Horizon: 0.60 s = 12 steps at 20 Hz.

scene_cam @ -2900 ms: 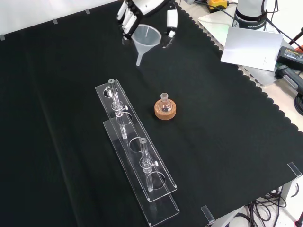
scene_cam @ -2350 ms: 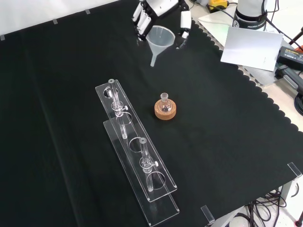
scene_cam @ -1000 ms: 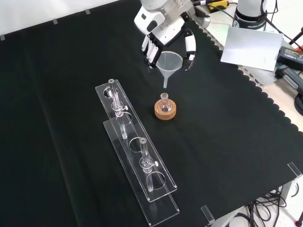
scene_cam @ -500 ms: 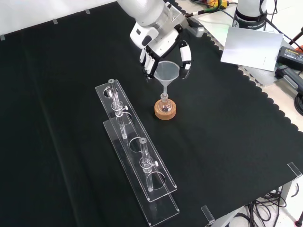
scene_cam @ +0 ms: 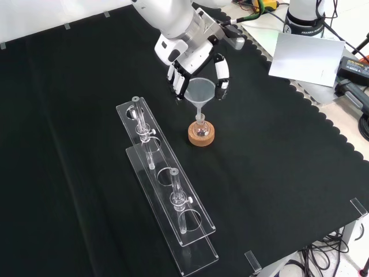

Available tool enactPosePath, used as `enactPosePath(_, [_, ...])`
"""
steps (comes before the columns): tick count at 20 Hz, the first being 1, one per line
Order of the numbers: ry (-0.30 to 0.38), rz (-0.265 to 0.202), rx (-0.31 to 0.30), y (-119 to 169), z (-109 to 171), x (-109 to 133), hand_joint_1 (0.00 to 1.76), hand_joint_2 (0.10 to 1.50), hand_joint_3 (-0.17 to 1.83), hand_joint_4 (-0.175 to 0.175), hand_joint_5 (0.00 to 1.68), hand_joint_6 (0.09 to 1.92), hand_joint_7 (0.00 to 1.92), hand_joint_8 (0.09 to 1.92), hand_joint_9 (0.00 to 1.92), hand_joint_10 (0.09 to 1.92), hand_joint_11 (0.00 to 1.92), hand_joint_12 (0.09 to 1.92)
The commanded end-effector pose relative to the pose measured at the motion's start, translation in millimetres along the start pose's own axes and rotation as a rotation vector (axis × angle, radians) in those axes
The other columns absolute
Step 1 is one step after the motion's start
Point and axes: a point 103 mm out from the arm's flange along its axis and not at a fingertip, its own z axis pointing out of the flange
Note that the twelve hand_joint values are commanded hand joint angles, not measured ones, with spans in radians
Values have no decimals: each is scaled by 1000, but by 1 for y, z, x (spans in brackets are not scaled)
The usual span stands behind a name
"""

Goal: Place the funnel on the round-bottom flask.

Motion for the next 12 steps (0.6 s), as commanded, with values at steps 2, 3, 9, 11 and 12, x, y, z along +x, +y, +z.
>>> enactPosePath(2, [9,11,17,5,7,1,815,718,576,-56,550,653,632,742,885,503,519,1357])
enactPosePath(3, [10,12,20,7,10,1,814,718,576,-56,550,653,633,742,885,503,520,1357])
enactPosePath(9, [-11,69,19,14,18,7,813,719,577,-57,549,655,633,743,885,504,521,1357])
enactPosePath(11, [-10,60,20,14,20,7,812,719,577,-57,548,655,632,743,885,504,521,1357])
enactPosePath(12, [5,51,27,14,18,0,812,719,577,-57,548,655,632,744,885,504,521,1356])
